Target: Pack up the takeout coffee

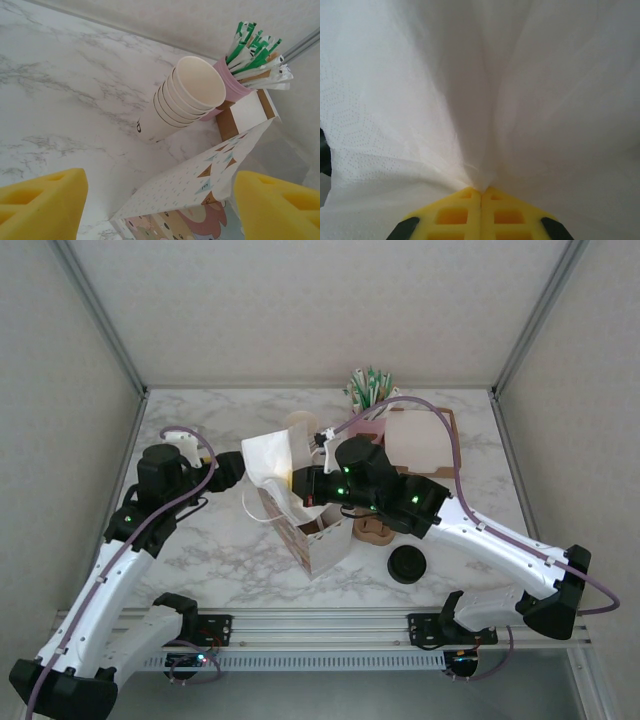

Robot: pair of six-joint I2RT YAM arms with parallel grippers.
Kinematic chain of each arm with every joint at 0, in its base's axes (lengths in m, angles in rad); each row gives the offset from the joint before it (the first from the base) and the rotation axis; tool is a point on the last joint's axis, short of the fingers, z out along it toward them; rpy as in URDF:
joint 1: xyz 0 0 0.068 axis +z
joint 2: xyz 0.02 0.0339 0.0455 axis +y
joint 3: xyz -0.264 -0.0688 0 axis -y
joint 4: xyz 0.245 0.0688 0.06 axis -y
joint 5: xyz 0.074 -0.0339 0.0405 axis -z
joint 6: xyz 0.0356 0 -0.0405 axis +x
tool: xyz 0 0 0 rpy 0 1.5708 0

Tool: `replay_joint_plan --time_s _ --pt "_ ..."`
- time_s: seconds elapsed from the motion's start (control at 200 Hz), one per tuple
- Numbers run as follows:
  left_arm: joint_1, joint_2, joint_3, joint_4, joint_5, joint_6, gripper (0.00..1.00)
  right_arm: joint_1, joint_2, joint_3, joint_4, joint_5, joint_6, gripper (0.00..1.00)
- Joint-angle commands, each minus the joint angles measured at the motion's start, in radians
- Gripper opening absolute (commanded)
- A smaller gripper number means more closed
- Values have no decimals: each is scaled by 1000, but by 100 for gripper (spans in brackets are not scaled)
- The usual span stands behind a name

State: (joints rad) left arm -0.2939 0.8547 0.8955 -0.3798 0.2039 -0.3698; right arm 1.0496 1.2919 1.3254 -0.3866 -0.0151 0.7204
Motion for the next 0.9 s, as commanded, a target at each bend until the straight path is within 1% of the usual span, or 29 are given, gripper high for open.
replay_joint_plan --time_s 0.0,0.155,0.41,0.541,0.896 --pt "-11 3 33 -14 -4 8 76 -7 -14 31 -60 52 -45 0" --pt "-13 0 33 -15 -9 9 77 -7 -7 65 -152 123 -95 0" --pt "-13 3 33 -16 -9 9 76 -7 6 113 -241 172 -174 0" --pt "-13 3 33 -16 -9 8 77 -7 37 159 -317 198 -204 0" --pt "-14 4 33 -16 -11 10 77 -7 112 230 -437 243 -277 0"
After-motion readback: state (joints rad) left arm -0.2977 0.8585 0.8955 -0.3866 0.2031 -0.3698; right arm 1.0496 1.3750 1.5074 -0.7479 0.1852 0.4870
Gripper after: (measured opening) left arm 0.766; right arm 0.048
